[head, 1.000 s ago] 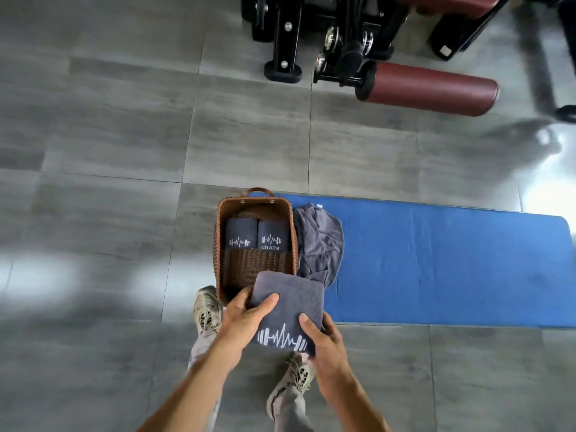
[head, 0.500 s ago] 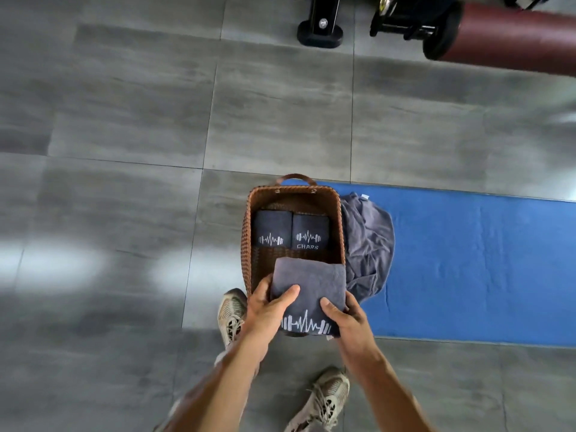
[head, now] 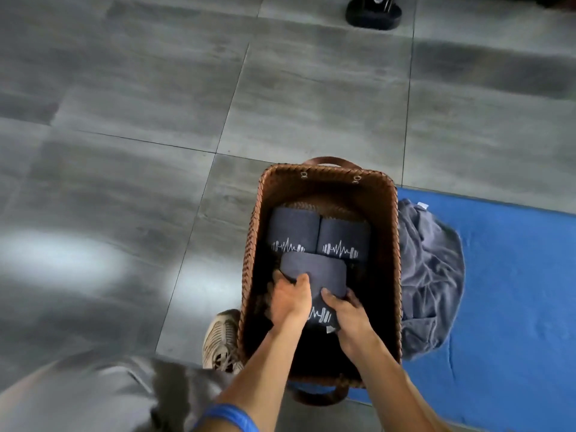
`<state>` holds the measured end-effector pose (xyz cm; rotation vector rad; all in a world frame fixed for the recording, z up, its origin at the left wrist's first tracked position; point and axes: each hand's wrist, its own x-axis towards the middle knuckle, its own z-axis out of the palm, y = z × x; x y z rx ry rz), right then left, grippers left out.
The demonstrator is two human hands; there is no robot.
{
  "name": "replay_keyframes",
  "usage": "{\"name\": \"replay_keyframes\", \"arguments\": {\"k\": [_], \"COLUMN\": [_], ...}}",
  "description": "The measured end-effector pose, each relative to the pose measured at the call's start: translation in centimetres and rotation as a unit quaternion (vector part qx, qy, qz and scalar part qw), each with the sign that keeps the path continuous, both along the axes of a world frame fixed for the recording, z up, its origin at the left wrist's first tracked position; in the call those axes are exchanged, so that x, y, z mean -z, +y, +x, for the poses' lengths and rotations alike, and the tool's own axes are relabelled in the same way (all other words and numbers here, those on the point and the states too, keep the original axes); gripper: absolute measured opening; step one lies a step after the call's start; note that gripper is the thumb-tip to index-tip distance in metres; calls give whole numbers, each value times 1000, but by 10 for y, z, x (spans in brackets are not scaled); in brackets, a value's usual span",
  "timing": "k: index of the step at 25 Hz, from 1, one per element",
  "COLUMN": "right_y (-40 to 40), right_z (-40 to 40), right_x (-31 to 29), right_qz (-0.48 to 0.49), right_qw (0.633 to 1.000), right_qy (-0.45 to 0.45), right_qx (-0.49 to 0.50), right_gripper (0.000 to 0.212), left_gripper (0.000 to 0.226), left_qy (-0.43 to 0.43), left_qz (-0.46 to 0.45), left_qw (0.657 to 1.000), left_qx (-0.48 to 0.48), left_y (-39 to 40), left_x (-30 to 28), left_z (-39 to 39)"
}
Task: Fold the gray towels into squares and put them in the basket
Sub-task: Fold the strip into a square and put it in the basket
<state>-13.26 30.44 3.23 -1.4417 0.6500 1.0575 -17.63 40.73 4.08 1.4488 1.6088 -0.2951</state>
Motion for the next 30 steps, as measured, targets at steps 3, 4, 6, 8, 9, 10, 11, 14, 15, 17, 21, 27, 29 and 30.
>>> {"name": "replay_keyframes", "arguments": {"k": [3,4,6,8,9,10,11,14,15,17,21,27,29,30], "right_y": [17,22,31,39,43,47,50,54,55,58,58,46,43,40], "right_z": [3,6,10,10,7,4,1,-7,-9,-12,-11,-4,0,0], "right_x": [46,54,64,73,77,85,92,105,106,109,106,67,70,73], "right_qz": [-24,-22,-20,-20,-19,-18,-15,-27,-40,-45,-101,-184,-143,-137], "right_qw": [997,995,988,983,982,981,982,981,979,979,959,711,648,625], "right_qy": [18,24,31,45,47,49,51,37,31,32,-34,-450,-414,-369], "right_qx": [-75,-99,-150,-179,-182,-184,-184,-187,-196,-197,-263,-508,-623,-674], "right_gripper": [43,42,24,13,15,19,19,11,13,28,69,34,53,66], "left_gripper": [56,56,64,66,64,61,58,52,70,84,60,67,72,74], "left_qy": [-21,-35,-73,-90,-95,-113,-142,-76,-82,8,14,74,90,90], "left_qz": [-21,-32,-30,-10,-2,1,-5,77,104,109,177,63,59,60], "left_qw": [998,997,992,989,988,985,980,981,978,984,934,921,911,910], "left_qx": [-50,-60,-96,-115,-124,-129,-140,-159,-160,141,308,377,397,400], "left_y": [14,18,28,31,37,37,40,43,46,26,17,19,22,22], "left_x": [57,71,90,105,112,113,116,121,118,114,95,98,94,94], "left_z": [-11,-15,-22,-32,-30,-37,-29,-32,-36,-41,-36,-35,-31,-30]}}
